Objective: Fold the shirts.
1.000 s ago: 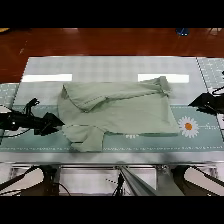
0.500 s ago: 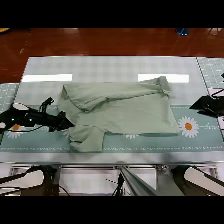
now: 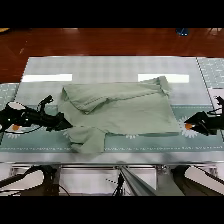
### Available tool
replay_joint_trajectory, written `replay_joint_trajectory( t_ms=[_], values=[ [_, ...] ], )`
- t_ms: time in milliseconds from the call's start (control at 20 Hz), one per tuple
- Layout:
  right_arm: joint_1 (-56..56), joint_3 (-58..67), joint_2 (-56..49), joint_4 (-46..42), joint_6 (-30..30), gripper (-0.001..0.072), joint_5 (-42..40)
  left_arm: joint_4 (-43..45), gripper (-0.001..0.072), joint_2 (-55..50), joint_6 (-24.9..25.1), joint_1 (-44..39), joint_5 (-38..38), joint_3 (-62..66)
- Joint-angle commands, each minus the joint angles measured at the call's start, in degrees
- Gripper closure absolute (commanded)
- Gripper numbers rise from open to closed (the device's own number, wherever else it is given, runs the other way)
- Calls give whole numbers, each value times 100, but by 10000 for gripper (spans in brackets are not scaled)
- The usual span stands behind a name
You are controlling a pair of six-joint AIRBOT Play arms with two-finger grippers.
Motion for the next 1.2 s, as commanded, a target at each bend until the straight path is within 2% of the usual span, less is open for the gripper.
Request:
replay_joint_trajectory(
  t_ms=[0, 100, 200, 400, 450, 500, 550, 750, 850, 1000, 1150],
  values=[
    [-59, -656, 0, 584, -302, 136, -330, -48, 684, 83, 61, 7, -50, 7],
    [-59, -984, 0, 614, -452, 139, -444, -66, 684, 83, 61, 7, -57, 7],
    [-22, -1233, 0, 717, -573, 185, -623, -114, 684, 83, 85, 7, -48, 7],
    [850, -1349, 0, 807, -402, 187, -1320, -800, 683, 83, 566, 7, -52, 9],
    [1163, -1342, 2, 894, -372, 334, -1576, -966, 684, 83, 649, 7, -57, 20],
    [1388, -1292, 2, 1025, -352, 554, -1735, -1014, 684, 83, 645, 7, -87, 85],
    [1504, -1187, 2, 1209, -334, 676, -1733, -1008, 684, 85, 647, 9, -168, 199],
    [1547, -114, 302, 1825, -509, 687, -820, -1008, 686, 369, 809, 13, -863, 1233],
    [1547, 612, 782, 1989, -507, 687, -525, -1010, 686, 839, 610, 13, -929, 2059],
    [1547, 1808, 1692, 2297, -413, 687, -603, -1008, 686, 1613, 79, 13, -914, 3606],
    [1547, 3001, 2468, 2441, 35, 687, -1244, -1003, 685, 2371, -140, 13, -516, 5322]
  ],
)
